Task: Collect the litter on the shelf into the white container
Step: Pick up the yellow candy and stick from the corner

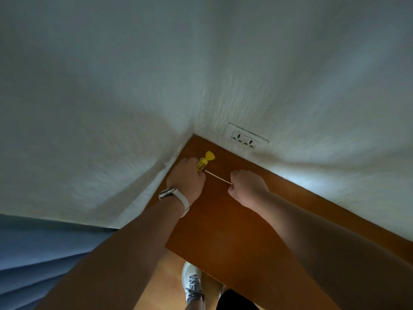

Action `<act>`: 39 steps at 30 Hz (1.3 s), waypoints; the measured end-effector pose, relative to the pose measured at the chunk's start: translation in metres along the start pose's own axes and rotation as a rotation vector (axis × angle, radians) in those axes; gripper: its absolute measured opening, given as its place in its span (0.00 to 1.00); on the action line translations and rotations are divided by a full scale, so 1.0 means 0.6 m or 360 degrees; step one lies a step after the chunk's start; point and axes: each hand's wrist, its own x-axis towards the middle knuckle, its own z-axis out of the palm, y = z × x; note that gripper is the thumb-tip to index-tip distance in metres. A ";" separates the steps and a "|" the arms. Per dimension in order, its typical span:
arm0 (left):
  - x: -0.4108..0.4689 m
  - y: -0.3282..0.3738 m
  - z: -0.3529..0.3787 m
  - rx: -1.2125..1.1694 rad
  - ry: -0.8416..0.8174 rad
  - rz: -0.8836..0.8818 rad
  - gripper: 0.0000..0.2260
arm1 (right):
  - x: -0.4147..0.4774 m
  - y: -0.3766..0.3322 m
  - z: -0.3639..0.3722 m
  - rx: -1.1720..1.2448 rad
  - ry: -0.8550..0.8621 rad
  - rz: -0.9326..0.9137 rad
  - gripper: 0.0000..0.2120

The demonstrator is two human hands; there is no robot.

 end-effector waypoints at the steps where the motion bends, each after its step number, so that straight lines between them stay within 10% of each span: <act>1: -0.009 0.003 -0.005 -0.0022 -0.0001 -0.0001 0.05 | -0.013 0.001 -0.003 0.0085 0.0019 0.0042 0.04; 10: -0.089 0.079 -0.033 -0.0205 -0.0056 0.0121 0.09 | -0.156 0.045 -0.036 0.0645 0.0189 0.0448 0.18; 19: -0.136 0.223 -0.030 -0.0373 -0.0157 0.0438 0.08 | -0.330 0.134 -0.070 0.0919 0.0572 0.0802 0.03; 39: -0.351 0.583 0.159 -0.0423 -0.0591 0.0876 0.09 | -0.710 0.422 -0.053 0.1278 0.1339 0.1304 0.03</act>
